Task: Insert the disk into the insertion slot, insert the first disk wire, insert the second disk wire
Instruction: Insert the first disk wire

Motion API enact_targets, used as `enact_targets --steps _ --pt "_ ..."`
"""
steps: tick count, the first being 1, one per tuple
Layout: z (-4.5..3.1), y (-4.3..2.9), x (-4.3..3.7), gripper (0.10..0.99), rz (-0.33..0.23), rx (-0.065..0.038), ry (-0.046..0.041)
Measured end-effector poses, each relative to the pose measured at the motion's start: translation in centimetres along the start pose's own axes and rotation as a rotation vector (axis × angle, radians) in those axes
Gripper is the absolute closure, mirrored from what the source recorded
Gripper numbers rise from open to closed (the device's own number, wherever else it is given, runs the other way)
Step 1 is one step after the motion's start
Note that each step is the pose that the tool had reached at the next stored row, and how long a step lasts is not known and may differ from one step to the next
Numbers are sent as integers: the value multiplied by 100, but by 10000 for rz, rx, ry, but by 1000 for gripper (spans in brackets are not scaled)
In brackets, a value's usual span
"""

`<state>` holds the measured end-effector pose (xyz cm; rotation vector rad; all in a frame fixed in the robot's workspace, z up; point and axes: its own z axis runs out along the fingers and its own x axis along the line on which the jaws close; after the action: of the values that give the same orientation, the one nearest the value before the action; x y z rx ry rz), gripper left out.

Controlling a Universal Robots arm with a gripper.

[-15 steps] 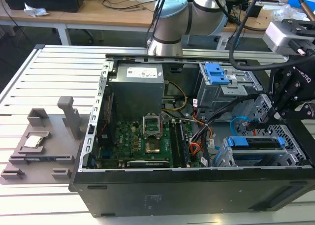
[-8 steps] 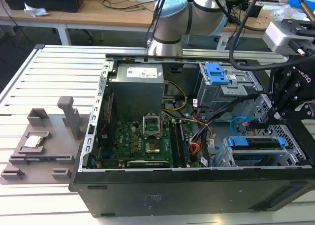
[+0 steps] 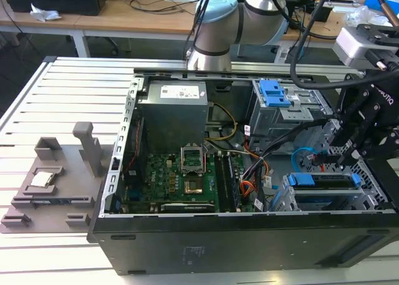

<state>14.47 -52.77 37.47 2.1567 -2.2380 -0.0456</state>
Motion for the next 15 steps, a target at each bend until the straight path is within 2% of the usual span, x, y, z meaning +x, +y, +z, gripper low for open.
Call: enact_targets --steps 5,15 --pt "11 0 -2 667 277 -1 -12" --pt "89 -4 -2 667 273 -2 -11"
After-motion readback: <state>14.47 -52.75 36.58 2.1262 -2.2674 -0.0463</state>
